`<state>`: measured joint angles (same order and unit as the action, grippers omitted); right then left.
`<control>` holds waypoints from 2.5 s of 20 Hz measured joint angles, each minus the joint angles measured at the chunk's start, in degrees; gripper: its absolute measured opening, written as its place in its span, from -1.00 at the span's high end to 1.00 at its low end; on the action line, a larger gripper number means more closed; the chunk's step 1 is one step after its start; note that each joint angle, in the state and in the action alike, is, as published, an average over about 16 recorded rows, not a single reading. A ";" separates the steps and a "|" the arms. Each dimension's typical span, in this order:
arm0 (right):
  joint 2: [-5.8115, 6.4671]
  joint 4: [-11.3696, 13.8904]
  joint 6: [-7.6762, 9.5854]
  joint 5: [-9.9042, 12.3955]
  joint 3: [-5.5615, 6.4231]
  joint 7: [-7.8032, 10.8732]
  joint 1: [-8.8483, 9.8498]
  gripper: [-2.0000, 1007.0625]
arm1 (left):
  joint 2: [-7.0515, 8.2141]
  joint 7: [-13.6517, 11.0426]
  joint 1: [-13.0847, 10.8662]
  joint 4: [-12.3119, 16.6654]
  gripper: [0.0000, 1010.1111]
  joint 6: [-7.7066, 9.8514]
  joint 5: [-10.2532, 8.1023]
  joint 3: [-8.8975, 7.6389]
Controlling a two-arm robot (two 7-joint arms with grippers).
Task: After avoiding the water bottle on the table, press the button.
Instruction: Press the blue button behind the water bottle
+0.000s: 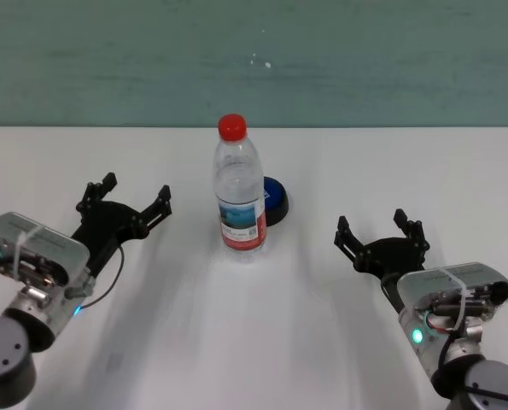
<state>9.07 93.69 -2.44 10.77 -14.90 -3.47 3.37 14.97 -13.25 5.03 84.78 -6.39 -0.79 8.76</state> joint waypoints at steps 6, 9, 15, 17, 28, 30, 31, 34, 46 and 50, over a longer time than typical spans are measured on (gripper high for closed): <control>0.00 0.00 0.00 0.00 0.00 0.00 0.00 -0.99 | 0.13 -0.60 2.32 -2.08 -1.00 -0.53 0.27 0.70; 0.00 0.00 0.00 0.00 0.00 0.00 0.00 -0.99 | 0.17 -0.97 3.33 -2.90 -1.00 -0.83 0.36 1.20; 0.00 0.00 0.00 0.00 0.00 0.00 0.00 -0.99 | 0.25 -1.59 4.88 -4.04 -1.00 -1.32 0.46 2.20; 0.00 0.00 0.00 0.00 0.00 0.00 0.00 -0.99 | 0.27 -1.72 5.26 -4.32 -1.00 -1.44 0.50 2.50; 0.00 0.00 0.00 0.00 0.00 0.00 0.00 -0.99 | 0.59 -2.14 6.98 -5.72 -1.00 -1.99 1.08 3.84; 0.00 0.00 0.00 0.00 0.00 0.00 0.00 -0.99 | 0.67 -2.20 7.31 -5.98 -1.00 -2.09 1.26 4.06; 0.00 0.00 0.00 0.00 0.00 0.00 0.00 -0.99 | 0.70 -2.23 7.47 -6.12 -1.00 -2.13 1.35 4.17; 0.00 0.00 0.00 0.00 0.00 0.00 0.00 -0.99 | 0.79 -2.30 7.94 -6.51 -1.00 -2.27 1.62 4.48; 0.00 0.00 0.00 0.00 0.00 0.00 0.00 -0.99 | 0.78 -2.42 9.66 -8.00 -1.00 -2.75 2.33 5.28; 0.00 0.00 0.00 0.00 0.00 0.00 0.00 -0.99 | 0.69 -2.45 10.37 -8.73 -1.00 -2.92 2.48 5.46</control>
<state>9.07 93.69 -2.44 10.77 -14.90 -3.47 3.37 15.67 -15.70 15.40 76.06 -9.32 1.69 14.22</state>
